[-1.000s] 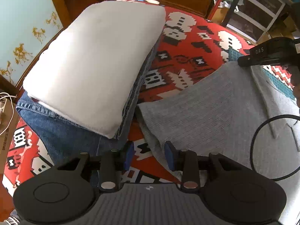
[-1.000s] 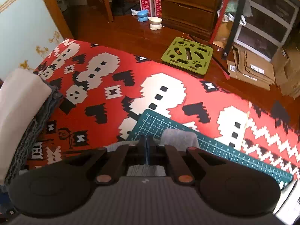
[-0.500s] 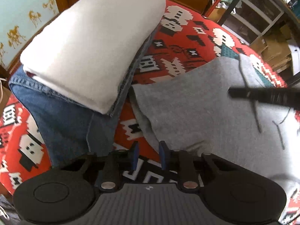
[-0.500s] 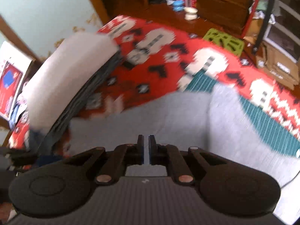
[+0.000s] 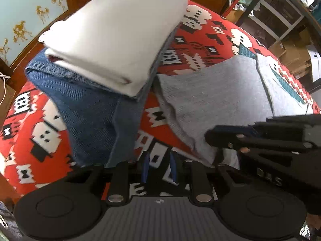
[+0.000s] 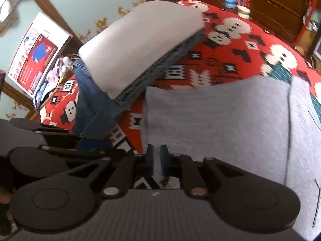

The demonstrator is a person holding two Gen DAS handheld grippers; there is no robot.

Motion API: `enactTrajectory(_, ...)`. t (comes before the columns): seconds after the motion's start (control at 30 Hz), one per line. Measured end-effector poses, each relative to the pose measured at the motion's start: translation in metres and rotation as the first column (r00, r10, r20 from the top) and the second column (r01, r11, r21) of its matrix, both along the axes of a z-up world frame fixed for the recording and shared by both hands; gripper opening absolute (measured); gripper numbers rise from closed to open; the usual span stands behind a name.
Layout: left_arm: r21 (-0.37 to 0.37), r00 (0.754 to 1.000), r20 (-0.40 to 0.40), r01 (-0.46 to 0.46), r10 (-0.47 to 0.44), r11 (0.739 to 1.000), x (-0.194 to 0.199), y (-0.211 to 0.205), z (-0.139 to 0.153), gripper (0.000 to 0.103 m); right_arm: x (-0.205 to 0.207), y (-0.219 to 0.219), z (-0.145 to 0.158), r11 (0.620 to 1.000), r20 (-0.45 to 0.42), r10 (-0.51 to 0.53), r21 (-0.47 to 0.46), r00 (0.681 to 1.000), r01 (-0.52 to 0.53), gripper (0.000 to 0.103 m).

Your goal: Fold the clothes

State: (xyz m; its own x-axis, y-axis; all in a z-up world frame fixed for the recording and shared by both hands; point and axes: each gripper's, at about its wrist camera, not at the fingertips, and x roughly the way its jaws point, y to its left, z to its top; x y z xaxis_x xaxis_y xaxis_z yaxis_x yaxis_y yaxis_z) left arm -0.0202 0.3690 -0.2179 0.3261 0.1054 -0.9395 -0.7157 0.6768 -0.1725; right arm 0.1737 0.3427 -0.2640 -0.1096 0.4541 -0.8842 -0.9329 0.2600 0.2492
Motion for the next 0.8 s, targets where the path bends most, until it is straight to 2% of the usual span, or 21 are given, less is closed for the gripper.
enactTrajectory(0.13, -0.013, 1.0, 0.015, -0.018, 0.018, 1.0, -0.013, 0.004, 0.001, 0.022, -0.014, 0.009, -0.002, 0.999, 0.068, 0.044, -0.017, 0.997, -0.042, 0.02)
enactTrajectory(0.3, -0.02, 0.999, 0.038, -0.019, 0.02, 1.0, -0.018, 0.005, 0.002, 0.019, -0.021, 0.016, -0.009, 0.997, 0.116, 0.065, -0.059, 0.991, -0.058, 0.02)
enactTrajectory(0.4, -0.029, 0.998, 0.055, -0.024, 0.026, 0.999, -0.02, 0.005, 0.002, 0.019, -0.019, 0.016, -0.014, 0.995, 0.122, 0.052, -0.085, 0.991, -0.042, 0.002)
enactTrajectory(0.5, -0.037, 0.996, 0.083, -0.024, 0.027, 0.999, -0.021, 0.005, 0.003, 0.019, -0.014, 0.013, -0.01, 0.998, 0.08, 0.024, -0.068, 0.997, -0.018, 0.002)
enactTrajectory(0.6, -0.035, 0.994, 0.103, -0.041, 0.045, 0.999, -0.024, 0.006, 0.005, 0.019, -0.02, 0.014, -0.008, 0.998, 0.054, 0.049, -0.05, 0.997, -0.047, 0.001)
enactTrajectory(0.8, -0.046, 0.992, 0.105, -0.061, 0.066, 0.997, -0.03, 0.011, 0.005, 0.017, -0.023, 0.019, -0.017, 0.995, 0.021, 0.054, -0.084, 0.998, -0.052, 0.002)
